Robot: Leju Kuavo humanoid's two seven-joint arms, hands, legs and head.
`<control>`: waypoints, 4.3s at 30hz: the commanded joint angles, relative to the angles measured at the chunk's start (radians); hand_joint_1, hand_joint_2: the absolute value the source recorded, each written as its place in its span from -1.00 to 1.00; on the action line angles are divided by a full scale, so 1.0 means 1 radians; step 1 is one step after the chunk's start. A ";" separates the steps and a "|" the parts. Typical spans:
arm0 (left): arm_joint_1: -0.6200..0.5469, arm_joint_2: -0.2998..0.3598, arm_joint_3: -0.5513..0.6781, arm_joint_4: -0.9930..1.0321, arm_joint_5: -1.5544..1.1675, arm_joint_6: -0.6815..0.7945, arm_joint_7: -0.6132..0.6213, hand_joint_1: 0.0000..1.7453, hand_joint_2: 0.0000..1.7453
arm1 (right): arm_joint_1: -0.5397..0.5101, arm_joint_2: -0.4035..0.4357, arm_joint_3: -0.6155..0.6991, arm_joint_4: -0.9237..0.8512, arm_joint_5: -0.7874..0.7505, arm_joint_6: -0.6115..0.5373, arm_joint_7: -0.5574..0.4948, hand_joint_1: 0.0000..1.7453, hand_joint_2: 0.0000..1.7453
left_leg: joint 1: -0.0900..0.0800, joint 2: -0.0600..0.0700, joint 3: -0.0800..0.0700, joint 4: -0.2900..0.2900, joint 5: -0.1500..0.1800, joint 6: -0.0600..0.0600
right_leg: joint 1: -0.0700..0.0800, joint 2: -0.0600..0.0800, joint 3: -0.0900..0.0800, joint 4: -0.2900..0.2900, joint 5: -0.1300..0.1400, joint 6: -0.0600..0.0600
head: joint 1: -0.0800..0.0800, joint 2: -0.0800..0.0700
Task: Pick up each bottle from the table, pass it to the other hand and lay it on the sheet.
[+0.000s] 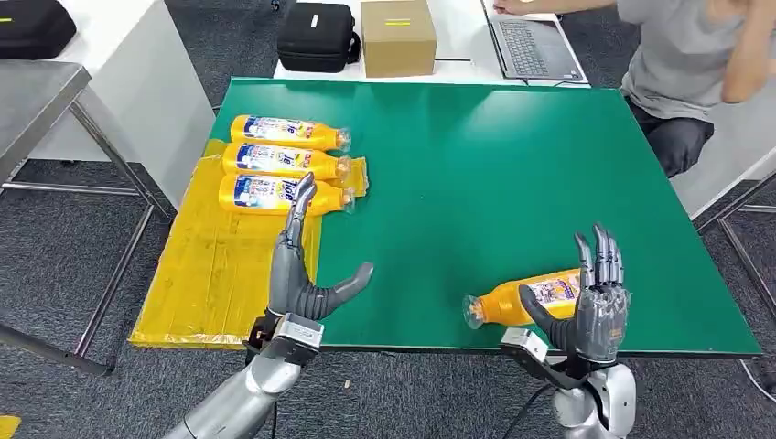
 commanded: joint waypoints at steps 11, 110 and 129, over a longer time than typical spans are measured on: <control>-0.043 0.034 -0.035 0.039 0.019 -0.027 0.003 -1.00 1.00 | -0.118 -0.070 -0.109 0.252 0.253 0.001 -0.002 -1.00 1.00 | 0.000 0.001 0.007 -0.001 -0.002 -0.001 | 0.000 0.000 0.006 -0.001 -0.002 -0.001 | 0.000 0.000; -0.061 -0.026 -0.028 0.110 0.024 -0.135 0.003 -1.00 1.00 | -0.280 -0.360 0.218 0.505 0.329 0.530 0.269 -1.00 1.00 | -0.001 -0.001 0.004 0.000 -0.001 0.000 | 0.000 -0.003 0.005 0.000 -0.001 -0.001 | 0.000 0.000; -0.068 -0.033 -0.039 0.123 0.020 -0.139 0.003 -1.00 1.00 | -0.288 -0.452 0.245 0.606 0.296 0.689 0.195 1.00 1.00 | -0.001 -0.005 0.006 0.000 0.000 0.001 | 0.000 -0.008 0.009 -0.002 -0.001 0.000 | 0.000 0.000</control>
